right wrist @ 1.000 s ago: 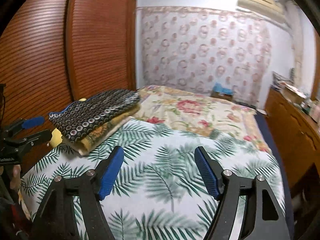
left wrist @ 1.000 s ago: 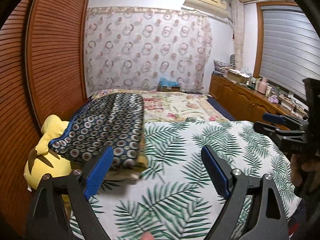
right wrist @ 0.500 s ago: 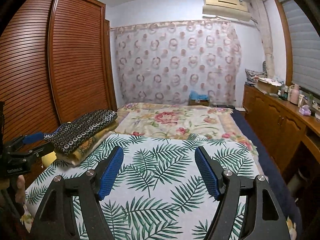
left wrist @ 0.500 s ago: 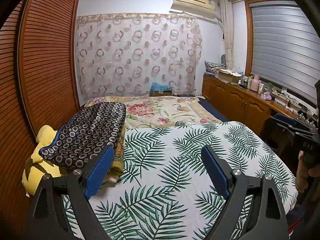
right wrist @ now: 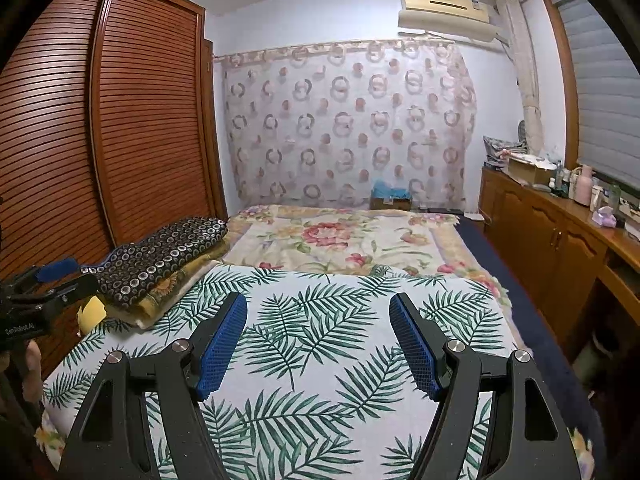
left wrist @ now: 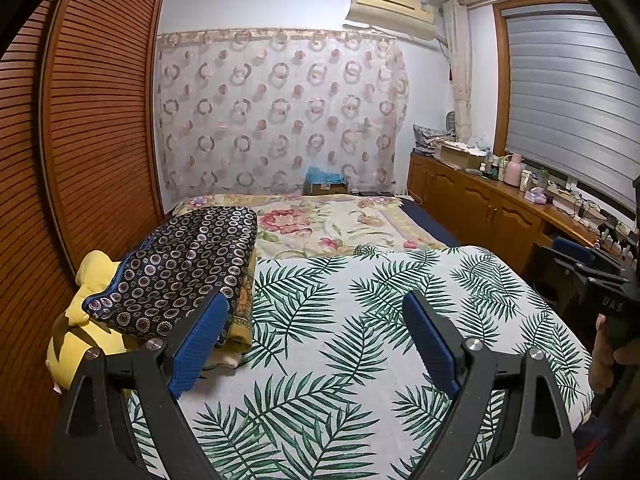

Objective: Fold small clothes

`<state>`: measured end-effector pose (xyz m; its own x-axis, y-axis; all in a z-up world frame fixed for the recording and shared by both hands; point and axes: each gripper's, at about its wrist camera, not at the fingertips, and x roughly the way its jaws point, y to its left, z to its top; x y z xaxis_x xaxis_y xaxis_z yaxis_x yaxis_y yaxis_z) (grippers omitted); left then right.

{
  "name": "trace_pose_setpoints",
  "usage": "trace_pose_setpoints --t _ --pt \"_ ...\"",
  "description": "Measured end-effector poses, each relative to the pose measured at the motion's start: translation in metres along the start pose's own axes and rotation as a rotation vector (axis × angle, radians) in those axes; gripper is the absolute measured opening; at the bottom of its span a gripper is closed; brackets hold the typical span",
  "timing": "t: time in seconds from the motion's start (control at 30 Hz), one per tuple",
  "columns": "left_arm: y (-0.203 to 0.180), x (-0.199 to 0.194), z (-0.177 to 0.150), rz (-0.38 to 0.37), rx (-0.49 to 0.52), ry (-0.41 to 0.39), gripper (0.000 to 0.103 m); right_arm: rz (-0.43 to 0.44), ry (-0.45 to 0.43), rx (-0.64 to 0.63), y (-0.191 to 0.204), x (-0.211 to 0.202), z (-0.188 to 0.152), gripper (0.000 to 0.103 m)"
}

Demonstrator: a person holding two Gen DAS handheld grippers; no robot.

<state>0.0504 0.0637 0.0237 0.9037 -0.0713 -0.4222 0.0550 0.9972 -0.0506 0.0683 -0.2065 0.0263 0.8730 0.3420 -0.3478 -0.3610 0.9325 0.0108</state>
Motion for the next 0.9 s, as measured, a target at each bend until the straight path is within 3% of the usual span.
trace_pose_setpoints --t 0.9 --pt "-0.003 -0.003 0.003 0.005 0.009 -0.015 0.090 0.012 -0.007 0.003 -0.020 -0.005 0.005 0.075"
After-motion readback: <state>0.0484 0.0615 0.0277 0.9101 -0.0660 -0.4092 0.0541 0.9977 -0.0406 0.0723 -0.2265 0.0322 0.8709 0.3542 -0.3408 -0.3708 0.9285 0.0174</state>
